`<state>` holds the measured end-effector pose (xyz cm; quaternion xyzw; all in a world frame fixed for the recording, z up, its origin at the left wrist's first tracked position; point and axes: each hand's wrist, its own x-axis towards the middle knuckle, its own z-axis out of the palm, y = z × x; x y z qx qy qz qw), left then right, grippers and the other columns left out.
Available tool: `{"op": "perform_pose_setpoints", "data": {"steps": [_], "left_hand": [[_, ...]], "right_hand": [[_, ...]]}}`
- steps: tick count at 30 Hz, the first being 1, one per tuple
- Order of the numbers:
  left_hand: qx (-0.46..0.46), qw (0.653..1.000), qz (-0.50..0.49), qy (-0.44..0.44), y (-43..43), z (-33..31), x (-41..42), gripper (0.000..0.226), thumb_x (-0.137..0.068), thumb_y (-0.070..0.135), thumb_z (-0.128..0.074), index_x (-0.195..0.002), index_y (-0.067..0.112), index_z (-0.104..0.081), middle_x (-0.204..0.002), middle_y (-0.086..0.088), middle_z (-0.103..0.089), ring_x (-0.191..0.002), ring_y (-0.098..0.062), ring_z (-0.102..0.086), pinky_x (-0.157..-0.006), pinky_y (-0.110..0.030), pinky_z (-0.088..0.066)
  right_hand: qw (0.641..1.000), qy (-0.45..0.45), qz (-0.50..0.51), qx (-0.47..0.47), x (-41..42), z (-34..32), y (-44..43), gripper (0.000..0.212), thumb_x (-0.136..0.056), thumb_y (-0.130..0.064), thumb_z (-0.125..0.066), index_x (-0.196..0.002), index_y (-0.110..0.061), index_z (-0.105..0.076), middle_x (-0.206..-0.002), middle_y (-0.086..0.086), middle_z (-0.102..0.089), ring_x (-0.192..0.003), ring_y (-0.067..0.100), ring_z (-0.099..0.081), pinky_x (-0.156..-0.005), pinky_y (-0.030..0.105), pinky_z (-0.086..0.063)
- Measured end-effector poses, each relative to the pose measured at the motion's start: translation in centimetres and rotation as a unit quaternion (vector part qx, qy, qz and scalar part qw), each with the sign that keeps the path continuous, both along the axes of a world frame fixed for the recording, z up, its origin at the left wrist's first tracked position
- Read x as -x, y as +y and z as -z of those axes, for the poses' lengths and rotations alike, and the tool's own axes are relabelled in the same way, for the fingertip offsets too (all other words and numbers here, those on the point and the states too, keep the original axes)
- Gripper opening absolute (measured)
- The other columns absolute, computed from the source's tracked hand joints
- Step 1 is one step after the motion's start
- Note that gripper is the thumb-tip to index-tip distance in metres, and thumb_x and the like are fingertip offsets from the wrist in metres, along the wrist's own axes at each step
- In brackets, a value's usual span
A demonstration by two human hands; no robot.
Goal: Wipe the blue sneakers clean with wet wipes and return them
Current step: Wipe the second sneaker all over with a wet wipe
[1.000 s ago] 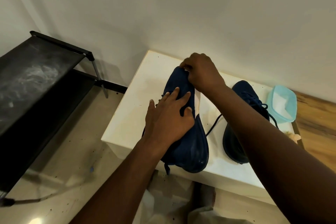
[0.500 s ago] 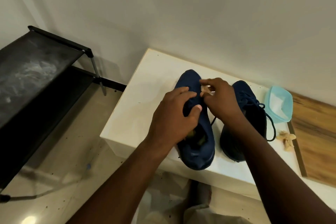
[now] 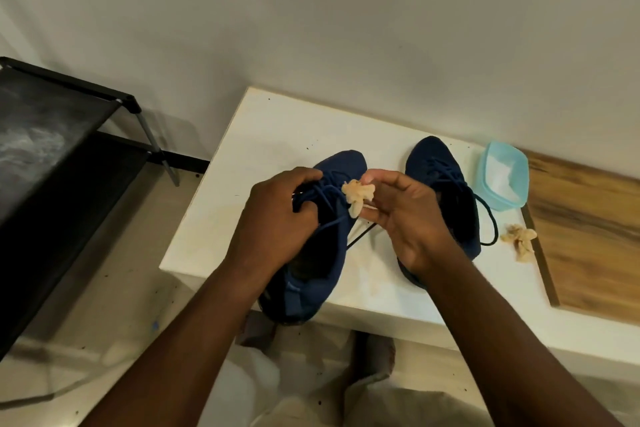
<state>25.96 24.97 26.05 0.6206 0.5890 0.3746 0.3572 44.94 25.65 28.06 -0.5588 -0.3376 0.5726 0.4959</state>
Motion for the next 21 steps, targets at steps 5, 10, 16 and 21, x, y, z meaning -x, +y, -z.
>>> {"op": "perform_pose_setpoints", "data": {"steps": [5, 10, 16, 21], "left_hand": [[-0.007, 0.999, 0.046, -0.004, -0.2, -0.2, 0.4, 0.047, -0.083, 0.017, -0.065, -0.127, 0.031, -0.065, -0.126, 0.018, -0.064, -0.117, -0.003, -0.058, -0.104, -0.030, -0.050], [-0.024, 0.996, 0.070, -0.053, -1.1, -1.5, -0.9, 0.044, -0.082, 0.053, -0.061, -0.125, 0.044, -0.062, -0.121, 0.026, -0.064, -0.117, 0.000, -0.057, -0.100, -0.026, -0.048], [-0.024, 0.992, 0.005, -0.128, -0.8, -2.5, -1.3, 0.009, -0.096, 0.030, -0.067, -0.098, 0.028, -0.075, -0.094, 0.015, -0.074, -0.095, -0.007, -0.069, -0.090, -0.039, -0.057], [0.043, 0.972, 0.001, -0.233, -0.7, -3.0, -0.9, 0.014, -0.098, 0.021, -0.063, -0.095, 0.016, -0.075, -0.090, 0.002, -0.076, -0.092, -0.018, -0.072, -0.094, -0.048, -0.057]], "right_hand": [[1.000, 0.012, 0.013, 0.005, 0.4, -0.8, 0.1, 0.020, -0.094, 0.003, -0.058, -0.112, 0.003, -0.065, -0.106, 0.020, -0.073, -0.097, 0.032, -0.072, -0.077, 0.034, -0.060], [0.999, 0.021, -0.018, -0.018, 0.1, -3.0, -0.2, 0.029, -0.084, 0.002, -0.071, -0.112, 0.000, -0.067, -0.107, 0.017, -0.073, -0.098, 0.032, -0.072, -0.083, 0.037, -0.059], [0.993, -0.094, -0.012, -0.064, 0.9, -3.9, -0.7, 0.025, -0.087, -0.027, -0.073, -0.103, -0.009, -0.074, -0.094, 0.008, -0.075, -0.081, 0.022, -0.070, -0.070, 0.030, -0.057], [0.997, -0.063, -0.004, -0.047, 0.6, -4.2, -0.6, 0.023, -0.092, -0.034, -0.065, -0.095, -0.013, -0.075, -0.087, 0.000, -0.074, -0.079, 0.013, -0.065, -0.073, 0.026, -0.055]]}}
